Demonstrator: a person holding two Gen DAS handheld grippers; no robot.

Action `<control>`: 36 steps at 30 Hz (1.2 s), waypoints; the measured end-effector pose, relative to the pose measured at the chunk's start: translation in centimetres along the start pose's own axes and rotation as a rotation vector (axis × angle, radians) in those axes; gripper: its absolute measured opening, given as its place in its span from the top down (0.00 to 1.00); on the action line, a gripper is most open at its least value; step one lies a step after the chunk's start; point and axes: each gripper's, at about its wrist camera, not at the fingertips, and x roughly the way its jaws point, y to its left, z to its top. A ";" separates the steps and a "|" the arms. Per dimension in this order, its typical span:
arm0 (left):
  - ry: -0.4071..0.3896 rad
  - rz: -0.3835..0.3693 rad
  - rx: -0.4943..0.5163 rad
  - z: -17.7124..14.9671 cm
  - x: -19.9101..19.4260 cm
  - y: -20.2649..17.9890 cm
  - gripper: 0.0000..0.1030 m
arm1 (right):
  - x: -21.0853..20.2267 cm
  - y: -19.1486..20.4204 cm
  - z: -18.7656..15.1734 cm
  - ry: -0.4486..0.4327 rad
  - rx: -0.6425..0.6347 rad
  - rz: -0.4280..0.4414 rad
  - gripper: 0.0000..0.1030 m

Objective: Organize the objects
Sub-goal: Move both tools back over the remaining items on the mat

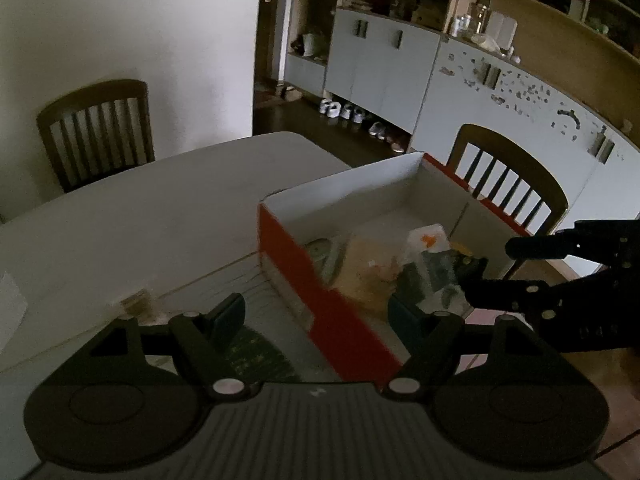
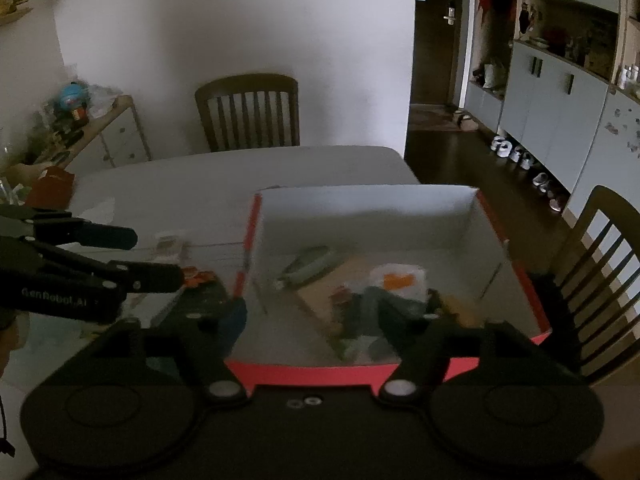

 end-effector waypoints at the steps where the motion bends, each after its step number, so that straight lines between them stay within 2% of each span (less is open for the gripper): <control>1: -0.003 0.009 -0.001 -0.3 -0.3 0.5 0.24 | 0.0 0.4 -0.1 0.000 0.000 0.003 0.25; 5: -0.003 0.026 -0.021 -1.3 -1.1 2.4 0.19 | 0.3 2.8 -0.5 0.002 -0.002 0.018 0.18; 17: 0.021 0.044 -0.101 -4.5 -2.5 9.0 0.17 | 1.9 9.5 -1.7 0.038 -0.028 0.052 0.16; 19: 0.025 0.054 -0.110 -4.9 -2.5 10.1 0.13 | 2.3 10.4 -1.8 0.047 -0.033 0.055 0.16; 21: 0.027 0.071 -0.118 -5.3 -2.5 11.1 0.02 | 2.7 11.2 -1.9 0.054 -0.035 0.056 0.16; 22: 0.025 0.079 -0.122 -5.6 -2.4 11.6 0.01 | 3.0 11.6 -1.9 0.057 -0.036 0.055 0.16; 29: 0.034 0.123 -0.142 -7.3 -1.4 14.4 0.01 | 5.5 13.5 -2.4 0.100 -0.057 0.052 0.16; 36: 0.060 0.147 -0.100 -10.3 -0.1 15.7 0.01 | 8.5 14.0 -2.5 0.146 -0.048 0.029 0.16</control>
